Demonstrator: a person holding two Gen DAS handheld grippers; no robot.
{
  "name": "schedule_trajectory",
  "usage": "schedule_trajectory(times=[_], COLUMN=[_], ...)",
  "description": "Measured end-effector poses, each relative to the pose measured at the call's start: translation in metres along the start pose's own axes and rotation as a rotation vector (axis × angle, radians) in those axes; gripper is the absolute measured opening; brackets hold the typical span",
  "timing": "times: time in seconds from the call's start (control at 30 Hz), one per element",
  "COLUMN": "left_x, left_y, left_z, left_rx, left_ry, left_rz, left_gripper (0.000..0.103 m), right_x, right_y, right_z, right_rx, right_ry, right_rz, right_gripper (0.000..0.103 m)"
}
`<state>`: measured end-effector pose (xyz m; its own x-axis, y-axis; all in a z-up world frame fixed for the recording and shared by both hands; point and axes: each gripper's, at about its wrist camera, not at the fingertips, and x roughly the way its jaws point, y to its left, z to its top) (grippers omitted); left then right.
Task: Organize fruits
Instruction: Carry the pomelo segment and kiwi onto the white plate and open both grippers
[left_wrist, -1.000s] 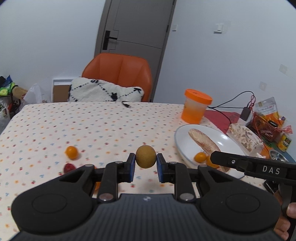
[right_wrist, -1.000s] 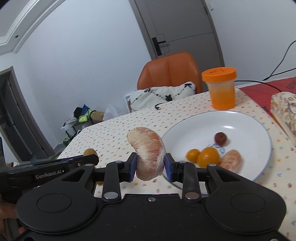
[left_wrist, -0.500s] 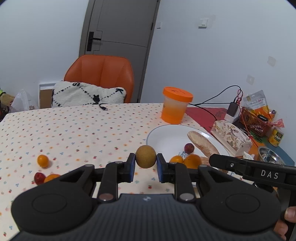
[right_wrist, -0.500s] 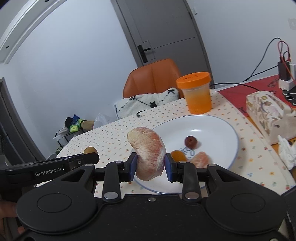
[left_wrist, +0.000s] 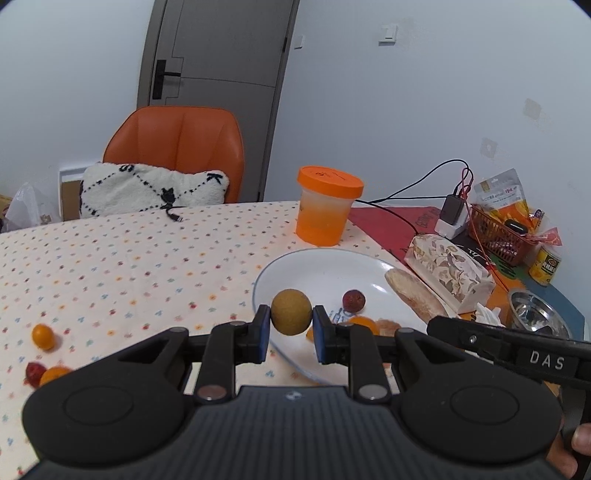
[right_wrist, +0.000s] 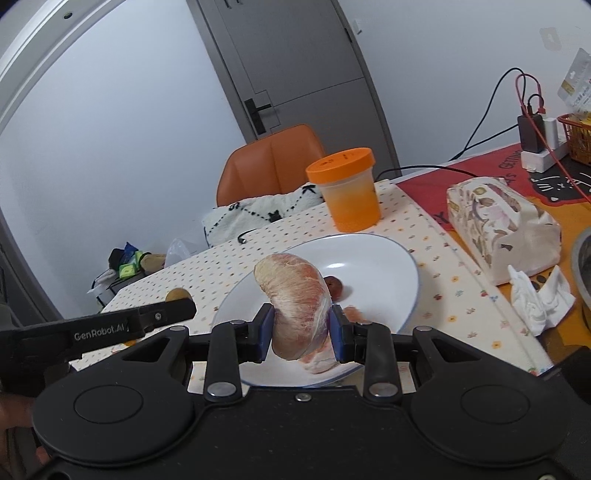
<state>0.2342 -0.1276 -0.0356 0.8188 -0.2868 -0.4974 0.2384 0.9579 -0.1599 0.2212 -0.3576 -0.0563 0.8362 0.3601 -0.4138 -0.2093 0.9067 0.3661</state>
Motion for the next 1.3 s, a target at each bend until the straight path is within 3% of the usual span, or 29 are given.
schedule_trajectory(times=[0.43,0.8,1.3], left_x=[0.045,0.071,0.059], left_y=[-0.008,-0.017,-0.008], left_z=[0.017,0.026,0.021], left_rx=[0.022,0.042,-0.011], left_ry=[0.019,0.037,0.037], left_rz=[0.019,0.006,0.029], left_gripper=[0.022,0.023,0.026], right_x=[0.020,0.033,0.047], right_y=[-0.027,-0.037,-0.038], right_z=[0.015,0.020,0.021], right_rx=[-0.017,-0.008,-0.004], right_ry=[-0.011,-0.010,-0.020], right_rz=[-0.084,-0.105,-0.103], right_gripper=[0.030,0.030,0.029])
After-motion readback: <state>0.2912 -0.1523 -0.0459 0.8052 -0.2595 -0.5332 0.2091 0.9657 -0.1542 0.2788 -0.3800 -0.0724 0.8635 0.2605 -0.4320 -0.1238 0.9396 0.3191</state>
